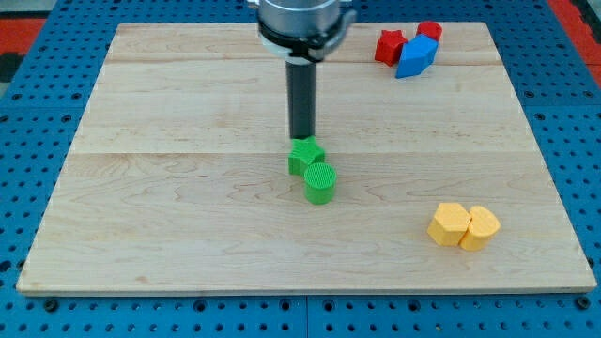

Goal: Move green blocks to the bottom center of the board

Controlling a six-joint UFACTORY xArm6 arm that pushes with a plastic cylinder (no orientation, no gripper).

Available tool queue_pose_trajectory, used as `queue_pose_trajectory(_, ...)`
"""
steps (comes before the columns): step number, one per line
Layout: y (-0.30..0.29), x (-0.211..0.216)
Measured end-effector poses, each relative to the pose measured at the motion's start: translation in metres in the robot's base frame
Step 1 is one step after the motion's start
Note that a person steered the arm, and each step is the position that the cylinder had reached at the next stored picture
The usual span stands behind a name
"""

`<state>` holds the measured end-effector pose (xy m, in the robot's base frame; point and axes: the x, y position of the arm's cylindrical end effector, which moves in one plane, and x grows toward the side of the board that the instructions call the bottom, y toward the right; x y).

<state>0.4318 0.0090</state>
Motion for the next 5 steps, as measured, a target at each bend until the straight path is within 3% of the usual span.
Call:
queue_pose_trajectory(3,0.022,0.101)
queue_pose_trajectory(4,0.046,0.101)
queue_pose_trajectory(5,0.029,0.071)
